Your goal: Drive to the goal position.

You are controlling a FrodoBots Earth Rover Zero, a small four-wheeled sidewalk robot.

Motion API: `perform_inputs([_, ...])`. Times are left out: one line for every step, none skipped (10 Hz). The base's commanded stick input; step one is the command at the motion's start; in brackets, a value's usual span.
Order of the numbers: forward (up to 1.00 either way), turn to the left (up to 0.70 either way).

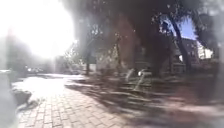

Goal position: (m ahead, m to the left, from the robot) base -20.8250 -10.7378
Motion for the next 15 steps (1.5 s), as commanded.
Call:
perform_inputs([0.0,-0.7])
perform_inputs([0.0,-0.7])
perform_inputs([0.0,-0.7])
perform_inputs([0.0,-0.7])
perform_inputs([0.0,-0.7])
perform_inputs([0.0,-0.7])
perform_inputs([0.0,-0.7])
perform_inputs([0.0,-0.7])
perform_inputs([0.0,-0.7])
perform_inputs([0.0,-0.7])
perform_inputs([0.0,-0.7])
perform_inputs([0.0,-0.7])
perform_inputs([0.0,-0.7])
perform_inputs([0.0,-0.7])
perform_inputs([0.0,-0.7])
